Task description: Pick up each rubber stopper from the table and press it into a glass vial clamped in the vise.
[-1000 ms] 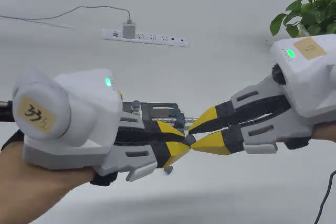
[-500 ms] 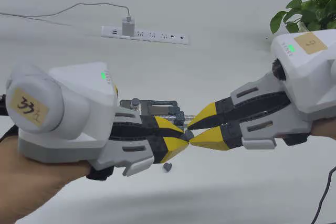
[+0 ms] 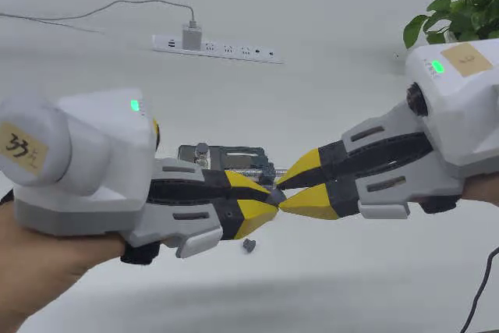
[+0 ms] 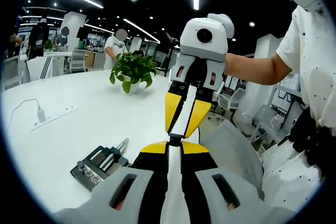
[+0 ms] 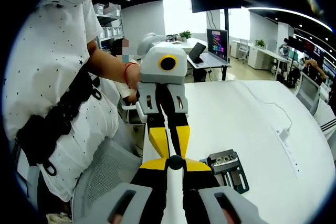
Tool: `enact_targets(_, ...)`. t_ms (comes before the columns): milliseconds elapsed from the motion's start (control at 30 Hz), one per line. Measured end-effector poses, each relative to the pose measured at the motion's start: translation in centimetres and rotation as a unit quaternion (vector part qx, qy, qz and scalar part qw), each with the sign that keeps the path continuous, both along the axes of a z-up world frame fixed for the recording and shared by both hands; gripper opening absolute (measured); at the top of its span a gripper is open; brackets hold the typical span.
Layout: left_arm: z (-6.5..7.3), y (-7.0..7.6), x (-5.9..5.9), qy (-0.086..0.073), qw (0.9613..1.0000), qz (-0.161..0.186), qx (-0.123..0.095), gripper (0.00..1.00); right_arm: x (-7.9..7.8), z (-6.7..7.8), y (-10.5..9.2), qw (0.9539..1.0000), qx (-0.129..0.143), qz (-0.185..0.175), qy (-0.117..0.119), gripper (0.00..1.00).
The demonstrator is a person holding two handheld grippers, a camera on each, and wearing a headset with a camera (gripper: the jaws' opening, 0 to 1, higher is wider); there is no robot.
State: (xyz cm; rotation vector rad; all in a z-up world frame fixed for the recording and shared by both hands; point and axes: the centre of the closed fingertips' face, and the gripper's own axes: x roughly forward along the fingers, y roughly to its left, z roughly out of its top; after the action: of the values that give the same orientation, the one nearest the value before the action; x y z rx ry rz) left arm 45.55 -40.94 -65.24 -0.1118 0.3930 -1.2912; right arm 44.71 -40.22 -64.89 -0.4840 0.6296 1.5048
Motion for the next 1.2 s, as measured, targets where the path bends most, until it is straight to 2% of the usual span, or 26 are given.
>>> enact_targets(400, -0.6, 0.6, 0.1, -0.029, 0.9995, 0.003, 0.009, 0.05, 0.3, -0.6, 0.7, 0.9999, -0.011, 0.001, 0.002, 0.05)
enact_targets(600, -0.6, 1.5, 0.4, -0.033, 0.9994, 0.012, 0.005, 0.06, 0.8, -0.4, 1.5, 0.9999, -0.014, 0.002, -0.001, 0.05)
enact_targets(700, -1.1, 2.4, 0.4, -0.036, 0.9991, 0.017, 0.014, 0.06, 1.5, -0.3, 1.8, 0.9998, -0.018, -0.001, -0.009, 0.05)
enact_targets(800, -1.8, 3.7, 0.6, -0.032, 0.9989, 0.029, 0.019, 0.09, 2.4, -0.4, 2.1, 0.9996, -0.024, -0.003, -0.013, 0.05)
enact_targets(1200, -4.3, 8.3, 2.2, -0.037, 0.9941, 0.085, 0.057, 0.27, 4.5, -1.4, 4.3, 0.9977, -0.06, 0.009, -0.03, 0.05)
